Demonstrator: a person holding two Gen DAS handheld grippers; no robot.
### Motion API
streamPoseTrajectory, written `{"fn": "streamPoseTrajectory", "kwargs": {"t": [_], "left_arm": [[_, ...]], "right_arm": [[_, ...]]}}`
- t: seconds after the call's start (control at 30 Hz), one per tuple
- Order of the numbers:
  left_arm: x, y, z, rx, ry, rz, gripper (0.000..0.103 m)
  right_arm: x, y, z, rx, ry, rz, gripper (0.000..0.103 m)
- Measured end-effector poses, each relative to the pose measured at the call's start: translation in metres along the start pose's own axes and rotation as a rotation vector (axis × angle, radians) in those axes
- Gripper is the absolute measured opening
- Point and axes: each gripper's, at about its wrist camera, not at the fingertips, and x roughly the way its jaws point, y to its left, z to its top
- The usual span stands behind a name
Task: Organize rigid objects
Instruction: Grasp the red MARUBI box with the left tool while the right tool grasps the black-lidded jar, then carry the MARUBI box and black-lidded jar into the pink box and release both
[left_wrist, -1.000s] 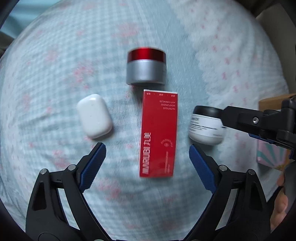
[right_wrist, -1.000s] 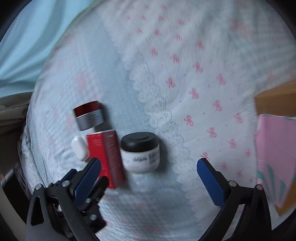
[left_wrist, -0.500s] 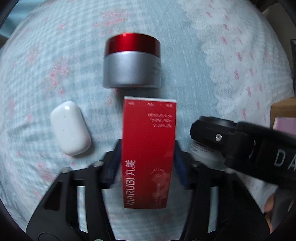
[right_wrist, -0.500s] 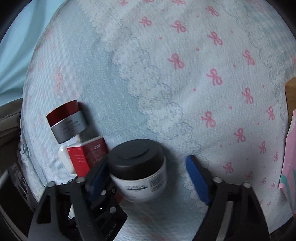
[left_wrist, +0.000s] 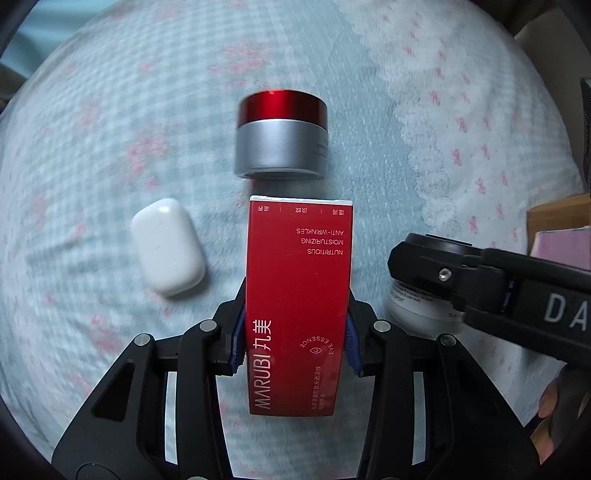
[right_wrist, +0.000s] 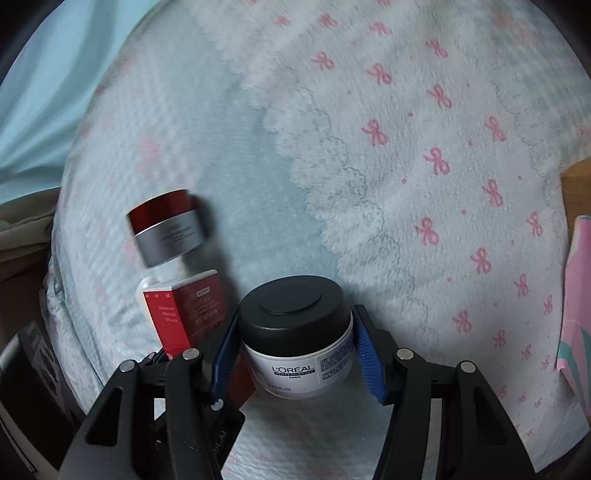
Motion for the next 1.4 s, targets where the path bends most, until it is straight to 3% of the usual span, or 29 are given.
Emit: {"fn": "streamPoseTrajectory", "kwargs": {"t": [0.2, 0.43, 0.7, 1.03, 1.2, 1.4], "left_arm": [[-0.04, 0.016, -0.019, -0.043, -0.046, -0.04, 0.038], [-0.117, 0.022, -0.051, -0.061, -0.157, -0.101, 0.038], [-0.197, 0.0, -0.09, 0.026, -0.239, -0.166, 0.038], [-0.266, -0.066, -0.138, 0.11, -0.312, -0.197, 0.038], [-0.282, -0.113, -0.147, 0.094, -0.344, -0.191, 0.038], [-0.29, -0.184, -0.15, 0.017, -0.374, -0.181, 0.038]], "right_arm": [[-0.032, 0.002, -0.021, -0.025, -0.043, 0.025, 0.054], [-0.09, -0.002, -0.058, -0.067, -0.118, 0.033, 0.054], [-0.17, -0.018, -0.115, -0.076, -0.201, 0.04, 0.054], [-0.245, -0.068, -0.168, -0.066, -0.253, 0.07, 0.054], [-0.283, -0.113, -0.168, -0.067, -0.289, 0.088, 0.054], [-0.327, -0.175, -0.146, -0.141, -0.301, 0.09, 0.054]]}}
